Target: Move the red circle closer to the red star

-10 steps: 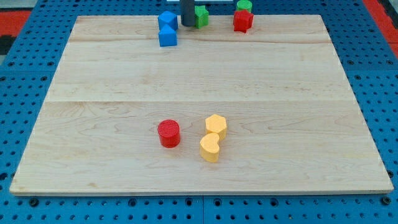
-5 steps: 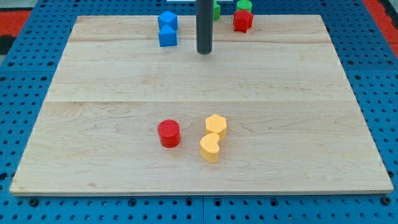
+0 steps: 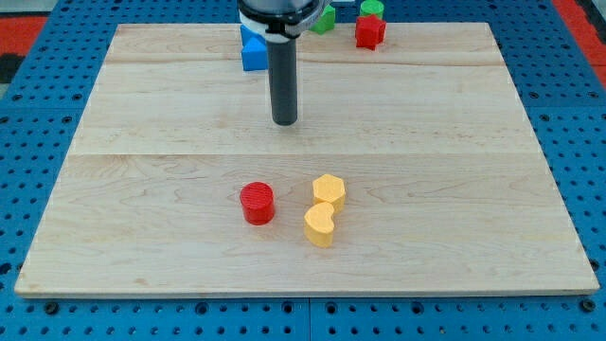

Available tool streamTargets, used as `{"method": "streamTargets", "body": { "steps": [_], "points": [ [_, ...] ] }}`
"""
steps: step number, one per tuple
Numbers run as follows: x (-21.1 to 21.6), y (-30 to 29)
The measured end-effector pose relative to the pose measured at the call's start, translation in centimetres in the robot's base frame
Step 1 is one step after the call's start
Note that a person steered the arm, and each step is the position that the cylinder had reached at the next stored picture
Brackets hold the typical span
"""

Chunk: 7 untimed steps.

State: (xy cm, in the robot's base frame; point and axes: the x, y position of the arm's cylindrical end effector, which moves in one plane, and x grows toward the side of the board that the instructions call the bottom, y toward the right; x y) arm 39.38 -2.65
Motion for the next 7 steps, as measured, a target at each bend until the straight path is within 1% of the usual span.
{"method": "streamTargets", "body": {
  "steps": [1,2,3,4,5,7],
  "points": [
    [1.5,0.0],
    [5.6,-0.4],
    [11.1,-0.3],
    [13.8,-1.9],
    [13.9,-5.8],
    [19.8,-7.3]
  ]
}}
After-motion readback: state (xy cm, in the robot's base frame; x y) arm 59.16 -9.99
